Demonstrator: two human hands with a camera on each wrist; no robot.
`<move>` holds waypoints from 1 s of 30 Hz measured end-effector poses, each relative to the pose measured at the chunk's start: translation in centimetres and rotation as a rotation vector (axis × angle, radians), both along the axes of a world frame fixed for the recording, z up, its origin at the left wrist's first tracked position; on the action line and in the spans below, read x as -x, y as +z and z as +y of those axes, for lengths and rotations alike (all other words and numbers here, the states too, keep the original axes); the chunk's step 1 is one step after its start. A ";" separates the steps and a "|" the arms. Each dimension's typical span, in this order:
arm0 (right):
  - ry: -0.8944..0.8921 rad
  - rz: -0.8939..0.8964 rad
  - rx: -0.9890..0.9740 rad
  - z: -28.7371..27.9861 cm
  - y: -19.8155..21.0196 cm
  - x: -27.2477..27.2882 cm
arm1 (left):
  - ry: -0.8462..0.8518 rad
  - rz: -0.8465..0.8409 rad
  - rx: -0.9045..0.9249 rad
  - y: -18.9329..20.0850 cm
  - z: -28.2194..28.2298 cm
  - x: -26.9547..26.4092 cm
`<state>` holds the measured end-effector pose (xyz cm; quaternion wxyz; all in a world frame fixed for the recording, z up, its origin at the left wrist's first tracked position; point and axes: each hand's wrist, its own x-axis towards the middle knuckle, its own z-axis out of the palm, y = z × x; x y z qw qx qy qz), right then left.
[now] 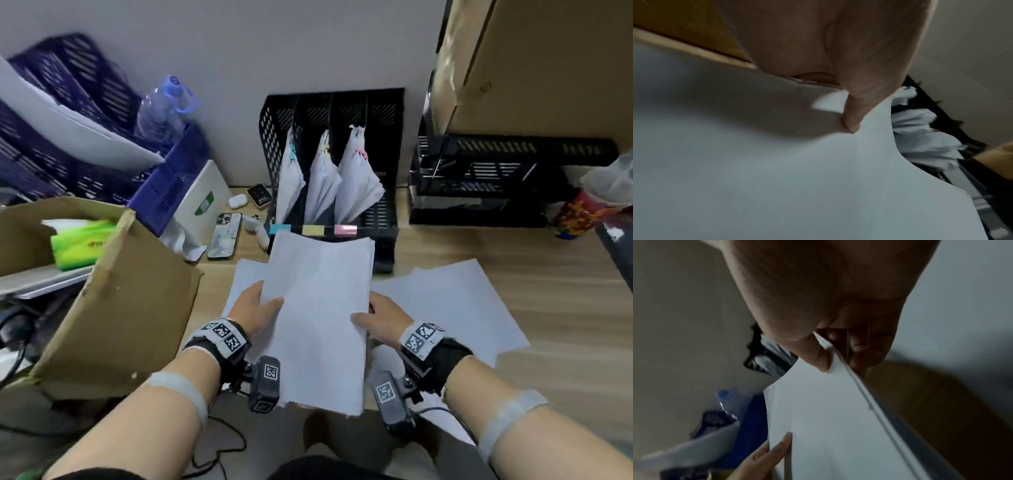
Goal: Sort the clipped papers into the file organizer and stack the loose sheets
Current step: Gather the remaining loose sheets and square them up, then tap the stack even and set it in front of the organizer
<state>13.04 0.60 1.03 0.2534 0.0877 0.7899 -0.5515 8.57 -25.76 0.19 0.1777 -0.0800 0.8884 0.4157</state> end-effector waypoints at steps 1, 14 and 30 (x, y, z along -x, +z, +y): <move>0.023 -0.012 -0.017 -1.9 -0.4 -0.1 | 0.025 -0.014 0.031 -0.5 -1.9 -0.1; -0.286 -0.163 0.040 -11.7 -6.7 0.7 | 0.136 -0.091 0.076 -2.9 -8.2 1.0; -0.714 -0.597 -0.596 11.6 -8.2 -10.1 | -0.773 -0.211 0.259 -7.0 18.5 1.2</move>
